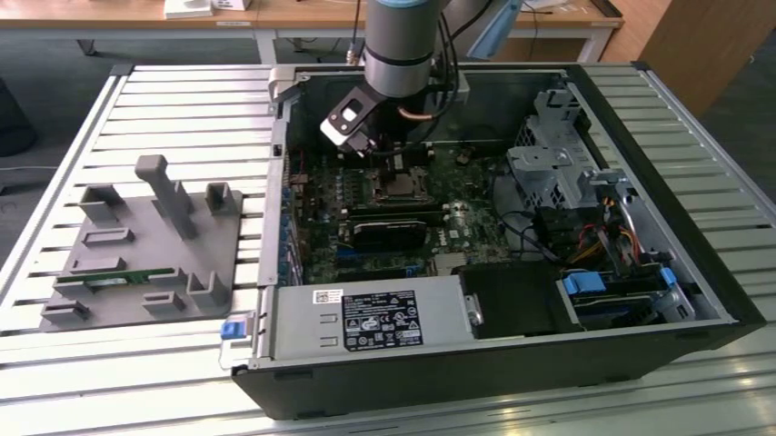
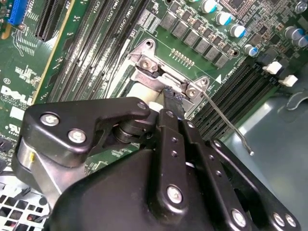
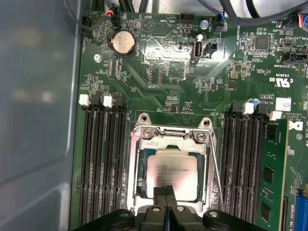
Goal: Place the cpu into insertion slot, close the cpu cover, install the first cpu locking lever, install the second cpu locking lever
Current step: 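Close the cpu cover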
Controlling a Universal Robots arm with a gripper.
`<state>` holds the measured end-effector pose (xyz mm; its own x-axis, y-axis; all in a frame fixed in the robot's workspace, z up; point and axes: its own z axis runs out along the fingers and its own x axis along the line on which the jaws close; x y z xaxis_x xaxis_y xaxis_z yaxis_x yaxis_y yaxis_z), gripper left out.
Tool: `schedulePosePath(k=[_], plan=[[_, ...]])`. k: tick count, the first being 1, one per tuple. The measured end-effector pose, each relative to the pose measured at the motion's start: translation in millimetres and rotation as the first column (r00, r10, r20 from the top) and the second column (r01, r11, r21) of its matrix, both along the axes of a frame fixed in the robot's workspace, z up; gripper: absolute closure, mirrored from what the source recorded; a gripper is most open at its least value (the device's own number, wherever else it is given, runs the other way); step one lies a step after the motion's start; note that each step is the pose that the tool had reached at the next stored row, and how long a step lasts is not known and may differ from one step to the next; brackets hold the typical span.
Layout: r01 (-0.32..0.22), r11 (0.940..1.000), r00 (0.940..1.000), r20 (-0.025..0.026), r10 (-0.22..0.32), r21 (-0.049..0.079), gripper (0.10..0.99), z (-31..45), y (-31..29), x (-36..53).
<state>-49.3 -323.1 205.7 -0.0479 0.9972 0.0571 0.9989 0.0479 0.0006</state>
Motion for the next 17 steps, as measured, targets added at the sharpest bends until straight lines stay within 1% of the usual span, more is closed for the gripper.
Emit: schedulePosePath(k=[13, 15, 17], plan=[[-0.001, 1.0000, 1.0000, -0.0009, 0.001, -0.001, 0.980, -6.5, -0.2, 0.2], [-0.001, 1.0000, 1.0000, -0.0001, 0.001, 0.000, 0.980, -6.9, 0.0, 3.7], [-0.001, 1.0000, 1.0000, -0.0001, 0.001, 0.000, 0.980, -7.0, 0.0, 9.2]])
